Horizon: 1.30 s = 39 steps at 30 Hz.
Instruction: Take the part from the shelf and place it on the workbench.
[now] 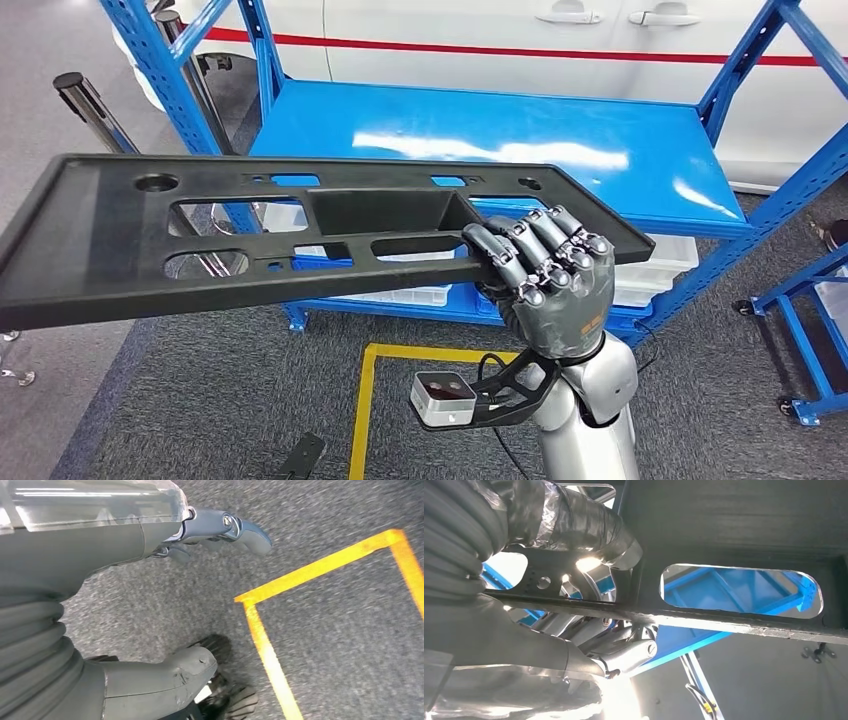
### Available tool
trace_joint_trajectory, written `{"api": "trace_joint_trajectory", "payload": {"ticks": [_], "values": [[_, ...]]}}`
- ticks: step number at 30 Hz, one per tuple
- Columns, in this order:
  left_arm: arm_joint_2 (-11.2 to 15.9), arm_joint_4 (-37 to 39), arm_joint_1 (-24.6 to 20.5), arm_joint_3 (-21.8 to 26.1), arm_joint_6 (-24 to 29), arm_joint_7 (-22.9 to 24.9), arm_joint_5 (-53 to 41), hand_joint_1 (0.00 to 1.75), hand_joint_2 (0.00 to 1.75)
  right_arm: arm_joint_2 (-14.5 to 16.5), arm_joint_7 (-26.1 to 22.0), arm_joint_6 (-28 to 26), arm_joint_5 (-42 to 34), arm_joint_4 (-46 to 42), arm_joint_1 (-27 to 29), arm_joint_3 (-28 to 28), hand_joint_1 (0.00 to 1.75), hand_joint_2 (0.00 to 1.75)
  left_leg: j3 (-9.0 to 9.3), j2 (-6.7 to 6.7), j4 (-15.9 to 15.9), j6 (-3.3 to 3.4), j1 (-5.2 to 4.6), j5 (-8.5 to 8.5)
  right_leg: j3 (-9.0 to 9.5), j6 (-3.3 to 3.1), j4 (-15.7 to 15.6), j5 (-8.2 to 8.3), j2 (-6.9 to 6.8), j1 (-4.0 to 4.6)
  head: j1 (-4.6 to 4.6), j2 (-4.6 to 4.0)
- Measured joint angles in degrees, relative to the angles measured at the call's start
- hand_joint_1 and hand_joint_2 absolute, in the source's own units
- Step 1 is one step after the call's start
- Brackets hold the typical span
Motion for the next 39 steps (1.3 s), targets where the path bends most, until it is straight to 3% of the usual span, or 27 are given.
{"api": "trace_joint_trajectory", "payload": {"ticks": [2,4,5,7,9,12,13,14,15,16,18,20,23,24,26,28,29,30,32,34,35,39], "values": [[0.0,0.0,0.0,0.0,0.0,0.2,0.0,0.00,1.75,0.0,0.0,0.0,0.1,0.0,-0.1,0.0,1.75,1.75,-1.28,-0.01,0.8,-0.28,0.03,0.43,4.82,-0.24,-6.1,2.34,-0.01,0.00,0.00,0.00],[0.0,0.0,0.0,-0.1,-0.1,0.3,-0.1,0.00,1.75,0.1,0.0,0.0,0.5,0.0,-0.3,0.0,1.75,1.75,-2.18,-0.03,1.6,-0.74,-0.09,0.72,8.91,-0.70,-12.5,2.75,0.04,0.25,-0.01,0.00],[0.0,0.0,0.0,-0.2,-0.2,0.3,-0.3,0.00,1.75,0.3,0.0,0.0,0.7,0.0,-0.3,0.0,1.75,1.75,-2.46,-0.04,1.8,-1.06,-0.15,0.94,9.62,-0.94,-13.9,2.49,0.09,0.39,-0.01,0.00],[0.0,0.0,0.1,-0.4,-0.3,0.3,-0.4,0.00,1.75,0.5,0.0,0.0,1.0,0.0,-0.2,0.0,1.75,1.75,-2.78,-0.07,1.8,-1.80,-0.20,1.45,9.40,-1.65,-14.4,2.90,0.10,0.44,-0.02,0.00],[0.0,0.0,0.1,-0.5,-0.3,0.5,-0.5,0.00,1.75,0.7,0.0,0.0,1.0,0.0,-0.1,0.0,1.75,1.75,-3.51,-0.15,2.9,-2.46,-0.09,0.24,8.87,-2.65,-14.8,3.71,-0.04,0.21,-0.02,0.00],[0.0,0.0,0.2,-0.7,-0.3,0.6,-0.5,0.00,1.75,0.9,0.0,0.0,1.2,0.0,-0.1,0.0,1.75,1.75,-6.53,-0.18,11.3,-3.20,0.25,-6.27,7.41,-3.51,-14.9,5.02,-0.20,0.13,-0.04,0.00],[0.0,0.0,0.2,-0.7,-0.3,0.6,-0.4,0.00,1.75,0.9,0.0,0.0,1.3,0.1,-0.1,0.0,1.75,1.75,-7.43,-0.18,14.6,-3.35,0.32,-7.91,6.82,-3.53,-14.9,5.45,-0.23,0.17,-0.04,0.00],[0.0,0.0,0.3,-0.7,-0.3,0.6,-0.4,0.00,1.75,0.9,0.0,0.0,1.3,0.1,-0.1,0.0,1.75,1.75,-7.66,-0.17,16.6,-3.42,0.34,-8.50,6.20,-3.51,-14.8,5.87,-0.23,0.19,-0.04,0.00],[0.0,0.0,0.3,-0.8,-0.3,0.6,-0.2,0.00,1.75,0.9,0.0,0.0,1.4,0.1,-0.1,0.0,1.75,1.75,-6.78,-0.17,16.4,-3.40,0.35,-7.92,5.61,-3.46,-14.7,6.28,-0.23,0.20,-0.04,0.00],[0.0,0.0,0.3,-0.8,-0.3,0.6,-0.1,0.00,1.75,0.9,0.0,0.0,1.6,0.2,-0.1,0.0,1.75,1.75,-4.93,-0.18,14.3,-3.28,0.34,-6.59,5.10,-3.38,-14.6,6.63,-0.22,0.20,-0.04,0.00],[0.0,0.0,0.2,-0.8,-0.5,0.5,0.0,0.00,1.75,0.9,0.0,0.0,1.9,0.2,-0.1,0.0,1.75,1.75,0.62,-0.21,6.3,-2.77,0.22,-4.30,4.34,-3.07,-14.4,7.26,-0.20,0.26,-0.04,0.00],[0.0,0.0,0.1,-0.9,-0.7,0.5,0.0,0.00,1.75,0.9,0.0,0.0,2.0,0.2,-0.1,0.0,1.75,1.75,3.64,-0.26,1.2,-2.27,-0.09,-3.78,3.99,-2.47,-14.4,7.93,-0.23,0.29,-0.03,0.00],[0.0,0.0,0.2,-0.9,-0.7,0.4,0.0,0.00,1.75,0.9,0.0,0.0,1.9,0.2,-0.2,0.0,1.75,1.75,3.32,-0.20,0.1,-1.47,-0.19,-2.95,3.79,-1.42,-14.6,8.81,-0.26,0.22,-0.02,0.00],[0.0,0.0,0.3,-0.9,-0.7,0.4,0.0,0.00,1.75,0.9,0.0,0.0,1.9,0.2,-0.2,0.0,1.75,1.75,3.18,-0.09,-0.2,-1.07,-0.06,-2.38,3.51,-1.13,-14.2,8.23,-0.19,0.24,-0.02,0.00],[0.0,0.0,0.2,-0.9,-0.7,0.4,-0.1,0.00,1.75,0.9,0.0,0.0,1.7,0.2,-0.2,0.0,1.75,1.75,2.46,0.15,-0.7,-0.31,0.18,-1.13,1.89,-0.72,-9.9,4.22,-0.01,0.20,0.04,0.00],[-0.1,0.0,0.3,-0.9,-0.7,0.4,-0.1,0.00,1.75,0.9,0.0,0.0,1.6,0.2,-0.2,0.0,1.75,1.75,1.07,0.20,-0.5,-0.03,0.06,-0.24,-0.29,-0.47,-2.9,-0.60,0.07,0.10,0.08,0.00],[-0.1,0.0,0.3,-0.9,-0.7,0.4,-0.1,0.00,1.75,0.9,0.0,0.0,1.6,0.2,-0.2,0.0,1.75,1.75,0.36,0.22,-0.3,-0.09,0.02,0.15,-0.69,-0.36,-0.5,-1.60,0.07,0.04,0.09,0.00],[-0.1,0.0,0.4,-0.9,-0.7,0.4,0.0,0.00,1.75,0.9,0.0,0.0,1.6,0.2,-0.2,0.0,1.75,1.75,-0.34,0.23,-0.1,-0.16,0.01,0.50,-0.16,-0.30,0.1,-1.39,0.06,0.00,0.09,0.00],[-0.1,0.0,0.4,-0.9,-0.7,0.4,0.0,0.00,1.75,0.9,0.0,0.0,1.6,0.2,-0.2,0.0,1.75,1.75,-1.67,0.21,0.6,-0.41,0.05,1.02,3.88,-0.36,-4.5,1.13,0.04,-0.07,0.10,0.00],[-0.1,0.0,0.4,-0.9,-0.7,0.4,0.0,0.00,1.75,0.9,0.0,0.0,1.6,0.2,-0.2,0.0,1.75,1.75,-2.69,0.17,1.4,-0.84,0.01,1.38,8.46,-0.78,-11.4,2.31,0.08,0.07,0.09,0.00],[-0.1,0.0,0.4,-0.9,-0.7,0.4,0.0,0.00,1.75,0.9,0.0,0.0,1.6,0.2,-0.2,0.0,1.75,1.75,-2.97,0.16,1.6,-1.14,-0.04,1.57,9.62,-1.04,-13.4,2.36,0.12,0.21,0.08,0.00],[-0.2,0.0,0.4,-0.9,-0.7,0.4,0.0,0.00,1.75,0.9,0.0,0.0,1.6,0.2,-0.2,0.1,1.75,1.75,-3.80,0.07,2.2,-2.62,0.09,1.88,9.00,-2.67,-14.5,3.42,0.07,0.35,0.07,0.00]]}}
